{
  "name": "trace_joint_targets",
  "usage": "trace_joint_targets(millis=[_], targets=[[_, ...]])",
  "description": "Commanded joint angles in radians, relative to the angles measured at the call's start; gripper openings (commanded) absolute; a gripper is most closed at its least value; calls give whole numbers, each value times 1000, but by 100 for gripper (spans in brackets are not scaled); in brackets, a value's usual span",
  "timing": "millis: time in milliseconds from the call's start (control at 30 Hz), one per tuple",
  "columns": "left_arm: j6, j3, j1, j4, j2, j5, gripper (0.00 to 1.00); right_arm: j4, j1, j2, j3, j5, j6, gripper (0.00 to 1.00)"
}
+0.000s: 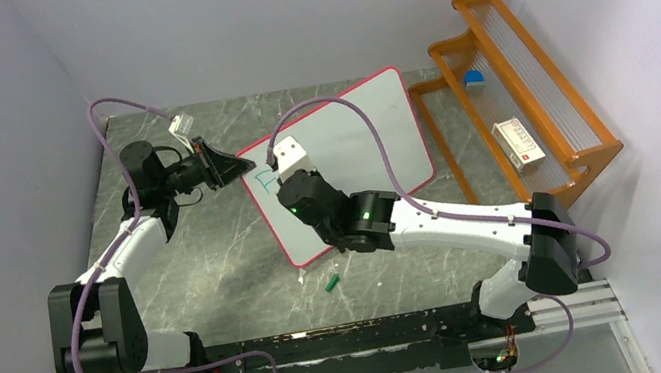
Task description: Write a sentence on the whiteboard
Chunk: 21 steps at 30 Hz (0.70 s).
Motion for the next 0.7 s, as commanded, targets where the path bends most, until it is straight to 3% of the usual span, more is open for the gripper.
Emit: trace_joint_targets(millis=[0, 667], targets=[[38, 1, -29, -78, 19, 18, 5, -7, -13, -18, -21, 25, 17, 0], [39, 1, -29, -78, 18, 17, 5, -45, -13, -39, -53, 13, 44, 0]])
